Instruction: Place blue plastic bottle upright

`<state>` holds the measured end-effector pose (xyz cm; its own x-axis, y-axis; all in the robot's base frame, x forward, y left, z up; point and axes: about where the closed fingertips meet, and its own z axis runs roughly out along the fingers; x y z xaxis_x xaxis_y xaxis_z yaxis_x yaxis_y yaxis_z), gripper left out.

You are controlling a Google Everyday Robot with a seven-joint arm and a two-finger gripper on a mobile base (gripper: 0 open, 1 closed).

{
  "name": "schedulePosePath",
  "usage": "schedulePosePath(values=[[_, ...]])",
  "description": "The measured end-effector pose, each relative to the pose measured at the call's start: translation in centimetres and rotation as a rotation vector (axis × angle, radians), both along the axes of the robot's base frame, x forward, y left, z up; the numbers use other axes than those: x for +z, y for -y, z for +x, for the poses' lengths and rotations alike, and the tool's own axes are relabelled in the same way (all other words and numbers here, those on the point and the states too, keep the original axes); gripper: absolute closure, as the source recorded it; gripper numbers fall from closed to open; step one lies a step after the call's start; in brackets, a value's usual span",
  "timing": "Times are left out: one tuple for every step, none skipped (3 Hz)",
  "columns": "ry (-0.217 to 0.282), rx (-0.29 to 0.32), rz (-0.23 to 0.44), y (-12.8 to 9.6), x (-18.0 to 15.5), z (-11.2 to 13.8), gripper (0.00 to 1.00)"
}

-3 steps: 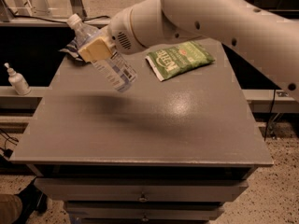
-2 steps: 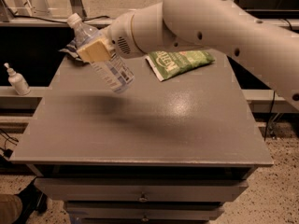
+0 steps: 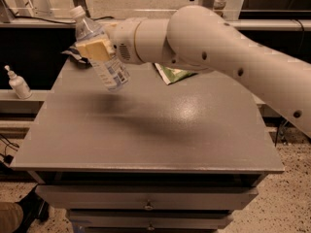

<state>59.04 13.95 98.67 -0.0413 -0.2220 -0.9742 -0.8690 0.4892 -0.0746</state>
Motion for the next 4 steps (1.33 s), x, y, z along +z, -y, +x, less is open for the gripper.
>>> schedulePosePath(values=[[0.024, -0.021, 0.068, -0.5, -1.3, 0.4, 1.00], [0.043, -0.051, 0.147, -0.5, -2.9, 0.4, 1.00], [0.081, -0.082, 0.237, -0.3, -3.5, 0.2, 1.00], [0.115, -0.111, 0.289, 0.6, -3.7, -0.3, 1.00]])
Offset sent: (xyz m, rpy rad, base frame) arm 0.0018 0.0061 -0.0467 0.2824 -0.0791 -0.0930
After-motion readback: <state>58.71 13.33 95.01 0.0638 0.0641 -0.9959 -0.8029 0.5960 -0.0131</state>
